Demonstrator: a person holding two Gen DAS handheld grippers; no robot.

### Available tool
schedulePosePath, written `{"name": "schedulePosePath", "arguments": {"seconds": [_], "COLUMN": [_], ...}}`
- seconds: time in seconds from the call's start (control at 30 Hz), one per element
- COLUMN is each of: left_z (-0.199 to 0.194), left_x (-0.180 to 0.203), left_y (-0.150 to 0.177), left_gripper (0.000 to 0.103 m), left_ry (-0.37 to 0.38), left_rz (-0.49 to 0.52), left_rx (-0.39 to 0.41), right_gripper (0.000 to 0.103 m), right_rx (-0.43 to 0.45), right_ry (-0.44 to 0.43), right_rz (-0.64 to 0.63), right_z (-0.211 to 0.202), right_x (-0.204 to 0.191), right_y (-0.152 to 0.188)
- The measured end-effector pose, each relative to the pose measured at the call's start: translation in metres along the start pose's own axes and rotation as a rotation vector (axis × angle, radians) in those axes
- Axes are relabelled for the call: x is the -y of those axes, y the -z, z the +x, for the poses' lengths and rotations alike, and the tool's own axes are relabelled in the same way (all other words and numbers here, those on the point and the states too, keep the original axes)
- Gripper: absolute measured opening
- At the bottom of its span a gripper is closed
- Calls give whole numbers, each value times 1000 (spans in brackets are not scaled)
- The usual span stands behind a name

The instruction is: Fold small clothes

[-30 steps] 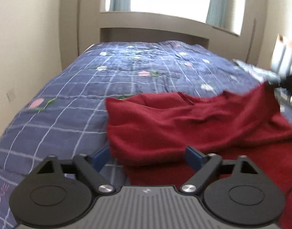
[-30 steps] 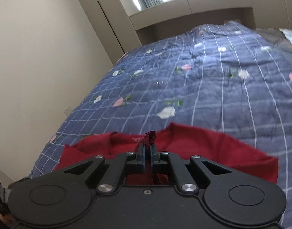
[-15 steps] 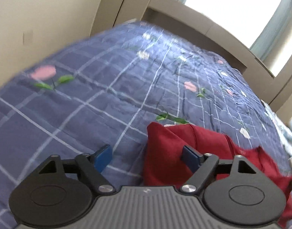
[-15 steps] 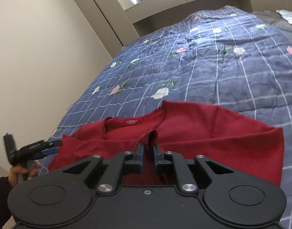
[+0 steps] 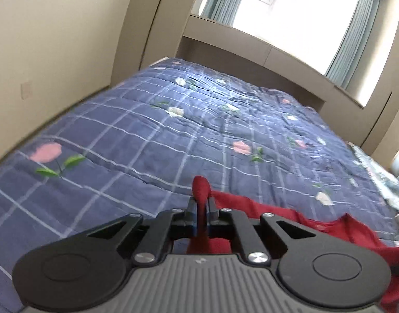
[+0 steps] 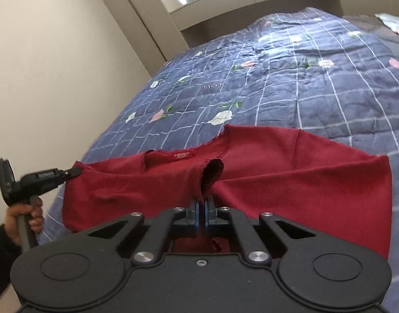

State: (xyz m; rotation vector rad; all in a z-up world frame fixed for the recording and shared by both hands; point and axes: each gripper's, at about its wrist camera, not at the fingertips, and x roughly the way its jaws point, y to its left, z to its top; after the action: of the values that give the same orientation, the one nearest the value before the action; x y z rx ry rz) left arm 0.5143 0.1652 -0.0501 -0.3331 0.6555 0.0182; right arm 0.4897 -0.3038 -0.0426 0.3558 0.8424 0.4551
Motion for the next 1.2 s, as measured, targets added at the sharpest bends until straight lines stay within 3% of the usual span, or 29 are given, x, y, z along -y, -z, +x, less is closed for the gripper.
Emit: {"name": "schedulePosePath", "arguments": {"seconds": [0.17, 0.23, 0.27, 0.33, 0.4, 0.5, 0.63, 0.77, 0.83, 0.97, 1.07, 1.2], "left_z": [19, 13, 7, -9, -30, -60, -83, -82, -76, -62, -57, -53], "left_x": [-8, -15, -18, -20, -23, -29, -30, -4, 11, 29, 37, 56], "left_y": [6, 11, 13, 17, 23, 40, 69, 98, 107, 113, 111, 116], "left_gripper": [7, 16, 22, 63, 74, 78, 85, 85, 85, 87, 87, 83], "left_ry": [-7, 12, 10, 12, 17, 52, 86, 6, -33, -163, -258, -338], "left_rz": [-29, -64, -64, -37, -10, 44, 130, 365, 426, 439, 442, 544], "left_rx": [-69, -60, -44, -17, 27, 28, -15, -53, -56, -23, 29, 116], "right_gripper": [3, 4, 6, 18, 32, 51, 61, 68, 70, 68, 64, 64], "right_rx": [-38, -49, -47, -34, -1, 47, 89, 102, 102, 76, 53, 65], "right_ry": [16, 27, 25, 32, 58, 92, 144, 180, 190, 238, 284, 258], "right_rz": [53, 63, 73, 69, 32, -33, -165, -291, -373, -469, -432, -385], "right_z": [5, 11, 12, 10, 5, -3, -3, 7, 13, 32, 43, 46], "right_x": [3, 7, 9, 9, 5, -3, -19, -36, -47, -59, -51, -39], "right_y": [5, 9, 11, 15, 19, 24, 31, 39, 43, 49, 49, 52]}}
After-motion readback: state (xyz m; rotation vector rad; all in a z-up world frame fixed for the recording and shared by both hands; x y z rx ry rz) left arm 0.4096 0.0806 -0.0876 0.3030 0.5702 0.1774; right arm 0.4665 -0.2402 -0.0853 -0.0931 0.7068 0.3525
